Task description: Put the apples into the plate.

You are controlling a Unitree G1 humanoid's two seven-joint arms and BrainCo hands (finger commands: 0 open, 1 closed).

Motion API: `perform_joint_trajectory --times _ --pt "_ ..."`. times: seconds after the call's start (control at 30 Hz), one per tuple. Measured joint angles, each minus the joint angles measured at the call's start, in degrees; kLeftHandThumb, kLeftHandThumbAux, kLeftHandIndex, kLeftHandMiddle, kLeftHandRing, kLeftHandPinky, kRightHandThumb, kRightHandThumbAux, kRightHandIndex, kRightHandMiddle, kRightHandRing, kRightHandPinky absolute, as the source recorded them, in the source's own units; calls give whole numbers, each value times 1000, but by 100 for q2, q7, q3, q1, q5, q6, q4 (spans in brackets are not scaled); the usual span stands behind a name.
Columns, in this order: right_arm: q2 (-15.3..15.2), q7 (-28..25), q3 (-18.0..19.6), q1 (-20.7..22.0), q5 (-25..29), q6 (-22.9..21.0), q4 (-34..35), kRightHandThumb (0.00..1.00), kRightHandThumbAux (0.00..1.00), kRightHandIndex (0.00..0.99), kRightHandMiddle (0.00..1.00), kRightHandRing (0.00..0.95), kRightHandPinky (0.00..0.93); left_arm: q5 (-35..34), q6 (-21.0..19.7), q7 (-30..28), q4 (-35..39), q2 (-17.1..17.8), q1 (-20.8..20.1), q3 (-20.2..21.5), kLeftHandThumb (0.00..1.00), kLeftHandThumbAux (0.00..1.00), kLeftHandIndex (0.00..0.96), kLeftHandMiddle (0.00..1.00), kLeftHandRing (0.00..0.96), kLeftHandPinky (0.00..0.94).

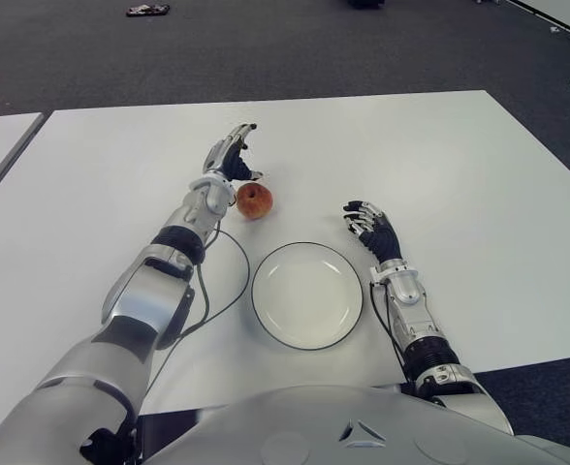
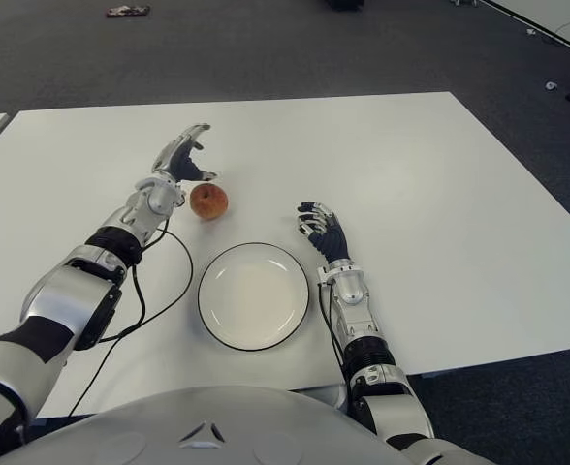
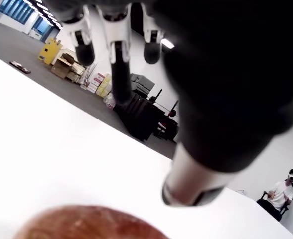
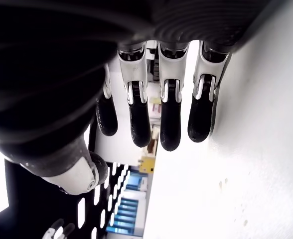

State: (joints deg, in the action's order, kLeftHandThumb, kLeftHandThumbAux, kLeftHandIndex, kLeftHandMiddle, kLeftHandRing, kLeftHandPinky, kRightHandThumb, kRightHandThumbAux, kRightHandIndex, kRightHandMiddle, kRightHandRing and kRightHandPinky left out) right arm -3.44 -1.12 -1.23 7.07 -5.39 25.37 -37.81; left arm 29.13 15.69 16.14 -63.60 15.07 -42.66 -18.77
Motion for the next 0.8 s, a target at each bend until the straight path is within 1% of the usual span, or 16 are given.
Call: perform_joint_trajectory --times 0.17,0.4,0.8 --pt "-6 26 -16 10 -26 0 -13 580 697 267 315 307 322 134 0 0 1 9 0 -124 52 205 0 0 0 0" --pt "-20 80 -60 27 -95 0 -36 587 682 269 311 299 308 456 -17 98 36 96 -2 -440 57 200 0 0 0 0" --pt "-31 172 -110 38 -127 5 -56 602 675 279 324 318 335 967 -426 498 57 123 -36 -921 95 168 0 0 0 0"
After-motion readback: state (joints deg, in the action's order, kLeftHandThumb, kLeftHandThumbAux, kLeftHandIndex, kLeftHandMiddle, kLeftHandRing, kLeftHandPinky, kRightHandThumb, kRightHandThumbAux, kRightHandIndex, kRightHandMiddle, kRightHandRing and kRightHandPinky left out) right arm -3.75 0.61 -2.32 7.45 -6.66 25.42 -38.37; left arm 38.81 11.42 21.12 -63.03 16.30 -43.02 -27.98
